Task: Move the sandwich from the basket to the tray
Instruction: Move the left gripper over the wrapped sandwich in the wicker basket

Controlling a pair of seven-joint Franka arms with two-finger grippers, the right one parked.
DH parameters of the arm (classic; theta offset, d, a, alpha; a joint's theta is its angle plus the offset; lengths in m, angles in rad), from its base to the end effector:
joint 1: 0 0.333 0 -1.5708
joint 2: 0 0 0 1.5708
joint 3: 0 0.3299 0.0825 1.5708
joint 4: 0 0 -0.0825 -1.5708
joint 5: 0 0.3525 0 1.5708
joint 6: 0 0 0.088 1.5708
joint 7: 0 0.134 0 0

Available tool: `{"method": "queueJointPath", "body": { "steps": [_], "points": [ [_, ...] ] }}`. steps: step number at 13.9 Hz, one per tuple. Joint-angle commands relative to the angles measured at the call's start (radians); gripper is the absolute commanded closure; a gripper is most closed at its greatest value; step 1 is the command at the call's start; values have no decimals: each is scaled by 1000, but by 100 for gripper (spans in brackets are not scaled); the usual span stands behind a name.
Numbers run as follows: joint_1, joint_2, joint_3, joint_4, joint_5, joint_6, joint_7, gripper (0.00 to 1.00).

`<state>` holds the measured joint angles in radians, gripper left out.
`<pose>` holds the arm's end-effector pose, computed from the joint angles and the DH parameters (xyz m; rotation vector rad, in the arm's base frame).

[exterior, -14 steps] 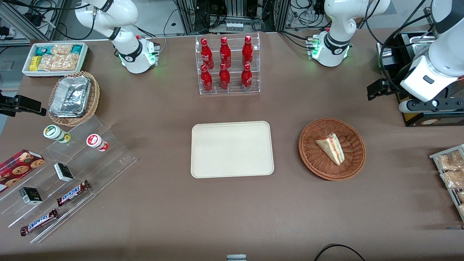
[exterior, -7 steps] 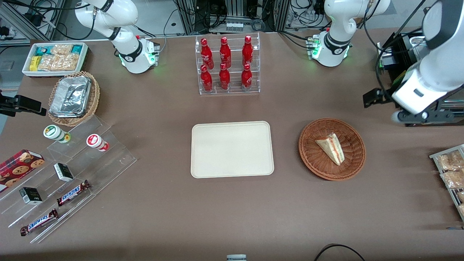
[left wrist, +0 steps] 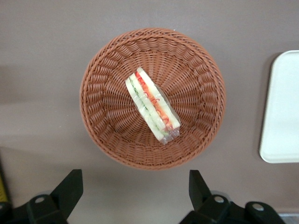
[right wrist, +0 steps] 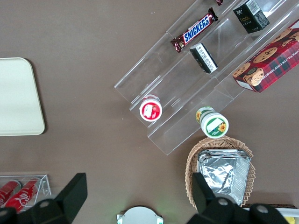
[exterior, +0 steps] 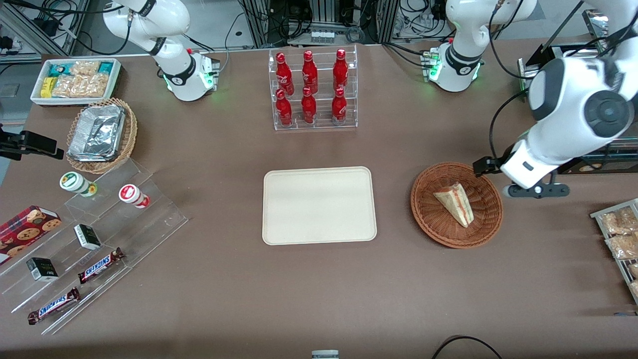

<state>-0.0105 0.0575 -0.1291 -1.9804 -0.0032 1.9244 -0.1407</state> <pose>0.5204 -0.0726 0.4297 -3.1310 -0.0034 0.1777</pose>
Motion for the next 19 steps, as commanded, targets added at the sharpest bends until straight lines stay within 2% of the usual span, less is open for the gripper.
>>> {"method": "queueJointPath", "body": {
  "steps": [1,3,6,10,18,19],
  "points": [
    [-11,-61,5,-147,15,140,-33,0],
    [-11,-67,5,-222,17,243,-84,0],
    [-28,-58,3,-248,17,294,-177,0],
    [-54,-51,2,-317,17,425,-390,0],
    [-91,22,3,-344,26,536,-850,0],
    [-92,28,3,-345,28,554,-864,0]
  ]
}}
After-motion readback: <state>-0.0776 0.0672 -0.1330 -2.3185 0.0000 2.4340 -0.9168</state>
